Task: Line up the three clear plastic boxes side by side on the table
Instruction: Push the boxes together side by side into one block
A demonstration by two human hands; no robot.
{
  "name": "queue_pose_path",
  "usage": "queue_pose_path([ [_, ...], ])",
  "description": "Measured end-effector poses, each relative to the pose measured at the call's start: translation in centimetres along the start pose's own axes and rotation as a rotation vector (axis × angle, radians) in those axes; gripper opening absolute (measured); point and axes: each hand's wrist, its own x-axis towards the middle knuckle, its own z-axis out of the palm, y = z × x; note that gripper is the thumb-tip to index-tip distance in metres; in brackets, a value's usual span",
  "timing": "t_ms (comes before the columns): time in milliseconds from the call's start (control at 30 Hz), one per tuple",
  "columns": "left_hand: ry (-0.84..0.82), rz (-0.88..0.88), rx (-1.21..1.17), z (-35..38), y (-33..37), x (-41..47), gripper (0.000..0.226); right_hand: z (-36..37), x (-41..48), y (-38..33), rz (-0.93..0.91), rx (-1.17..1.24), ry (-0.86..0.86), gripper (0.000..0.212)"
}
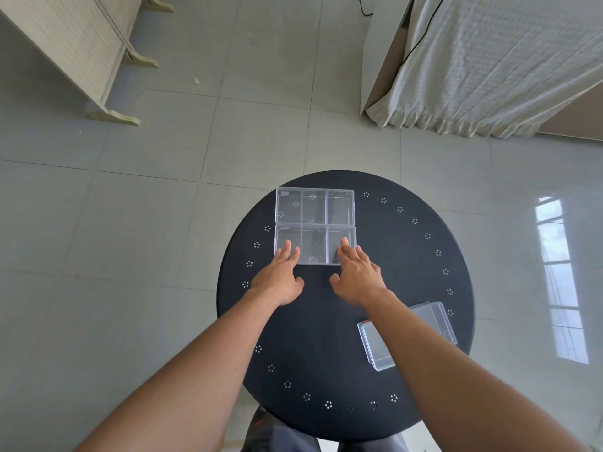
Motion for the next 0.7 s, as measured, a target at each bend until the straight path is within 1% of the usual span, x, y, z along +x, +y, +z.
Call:
queue_pose_path([
  [100,0.028,0.001,-0.015,-0.1,0.3,-0.2,0.078,-0.1,0.0,0.4,-0.026,0.024,0.016,0.075],
  [200,0.123,0.012,-0.059,0.0,0.3,-0.9,0.072,-0.1,-0.4,1.5,-0.072,0.050,0.050,0.071],
  [300,0.228,0.071,-0.098,0.8,0.0,-1.8,0.067,0.4,-1.2,2.9,-0.093,0.071,0.068,0.070],
  [367,0.264,0.117,-0.115,1.7,0.1,-2.5,0.064,0.7,-2.1,4.0,-0.076,0.087,0.066,0.070],
  [533,0.250,0.202,-0.140,5.0,2.1,-4.6,0.058,1.8,-5.3,8.1,-0.001,0.123,0.062,0.070],
  [700,0.155,0.291,-0.137,9.4,5.9,-6.5,0.055,3.1,-8.4,13.5,0.074,0.153,0.071,0.070],
])
